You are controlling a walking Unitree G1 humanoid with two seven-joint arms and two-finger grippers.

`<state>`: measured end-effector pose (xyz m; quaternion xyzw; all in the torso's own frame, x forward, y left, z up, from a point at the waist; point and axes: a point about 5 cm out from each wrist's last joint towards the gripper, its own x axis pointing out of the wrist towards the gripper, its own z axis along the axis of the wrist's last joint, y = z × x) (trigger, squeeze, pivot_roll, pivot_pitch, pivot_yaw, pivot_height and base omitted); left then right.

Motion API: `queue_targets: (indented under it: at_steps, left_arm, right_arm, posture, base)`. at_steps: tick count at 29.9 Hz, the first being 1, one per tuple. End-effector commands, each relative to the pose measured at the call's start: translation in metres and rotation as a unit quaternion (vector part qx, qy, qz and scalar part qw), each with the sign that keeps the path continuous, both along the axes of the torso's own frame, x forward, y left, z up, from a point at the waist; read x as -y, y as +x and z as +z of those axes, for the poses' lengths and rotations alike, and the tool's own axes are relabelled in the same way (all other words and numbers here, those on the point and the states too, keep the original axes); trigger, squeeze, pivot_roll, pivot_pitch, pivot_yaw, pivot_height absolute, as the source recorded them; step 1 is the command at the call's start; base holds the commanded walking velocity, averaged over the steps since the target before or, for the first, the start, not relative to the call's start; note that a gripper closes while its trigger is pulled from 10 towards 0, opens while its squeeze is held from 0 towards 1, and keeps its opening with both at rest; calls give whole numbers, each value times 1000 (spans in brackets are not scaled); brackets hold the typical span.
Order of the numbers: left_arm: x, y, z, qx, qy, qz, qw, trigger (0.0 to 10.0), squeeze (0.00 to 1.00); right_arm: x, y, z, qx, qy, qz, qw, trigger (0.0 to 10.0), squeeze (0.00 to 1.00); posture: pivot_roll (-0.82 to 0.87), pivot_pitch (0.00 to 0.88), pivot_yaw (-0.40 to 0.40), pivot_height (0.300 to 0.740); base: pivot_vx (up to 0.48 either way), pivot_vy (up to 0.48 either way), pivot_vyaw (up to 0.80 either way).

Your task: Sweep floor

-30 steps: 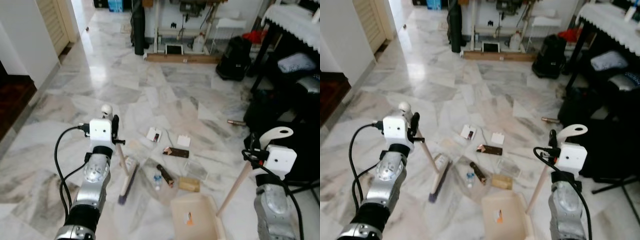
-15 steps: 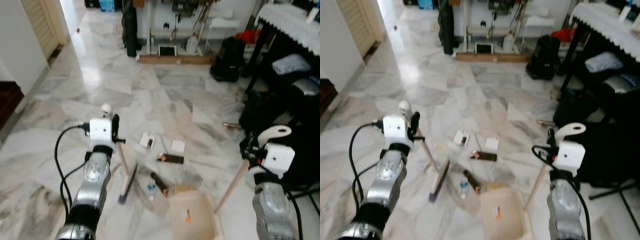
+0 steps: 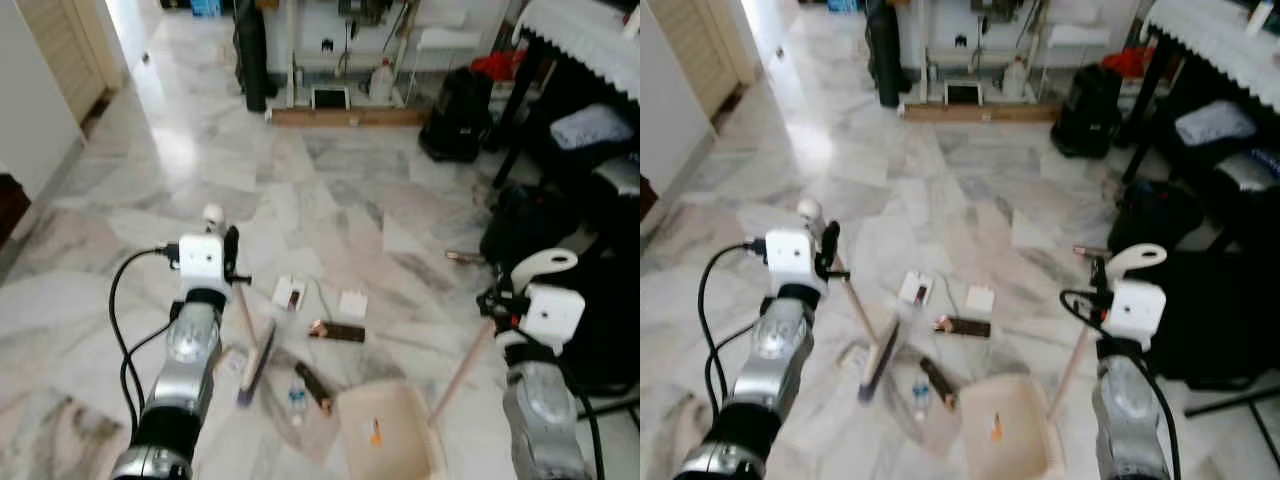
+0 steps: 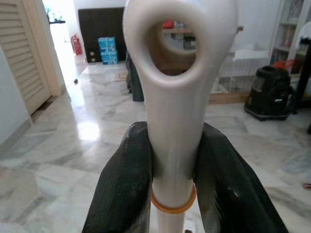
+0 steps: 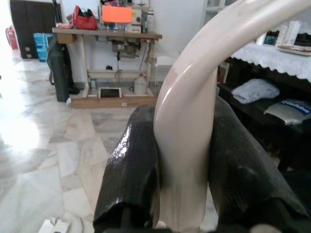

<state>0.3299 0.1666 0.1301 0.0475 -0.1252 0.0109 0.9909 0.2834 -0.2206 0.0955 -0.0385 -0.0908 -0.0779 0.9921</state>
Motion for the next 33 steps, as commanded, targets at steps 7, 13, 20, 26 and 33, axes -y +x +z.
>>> queue_targets:
  at_steps: [7, 13, 20, 26, 33]
  left_arm:
    - [4, 2, 13, 29, 4, -13, 999, 10000, 0]
    - [3, 1, 12, 29, 3, -11, 1000, 10000, 0]
    - [4, 1, 13, 28, 4, -13, 1000, 10000, 0]
    - [4, 1, 12, 28, 4, -16, 999, 10000, 0]
    - [5, 1, 13, 29, 5, -16, 999, 10000, 0]
  right_arm:
    - [5, -1, 5, 13, 4, -11, 1000, 10000, 0]
    - [4, -1, 4, 12, 5, -10, 1000, 10000, 0]
    - [3, -1, 3, 12, 5, -9, 1000, 10000, 0]
    - [2, -1, 3, 12, 6, -9, 1000, 10000, 0]
    - [2, 0, 3, 13, 7, -8, 1000, 10000, 0]
  posture:
    - [61, 93, -32, 740]
    - [61, 89, -29, 740]
    - [60, 82, -28, 740]
    - [62, 73, -27, 740]
    - [62, 79, -28, 740]
  base:
    - [181, 0, 0]
    - [0, 0, 0]
    - [192, 0, 0]
    - [277, 0, 0]
    - [279, 0, 0]
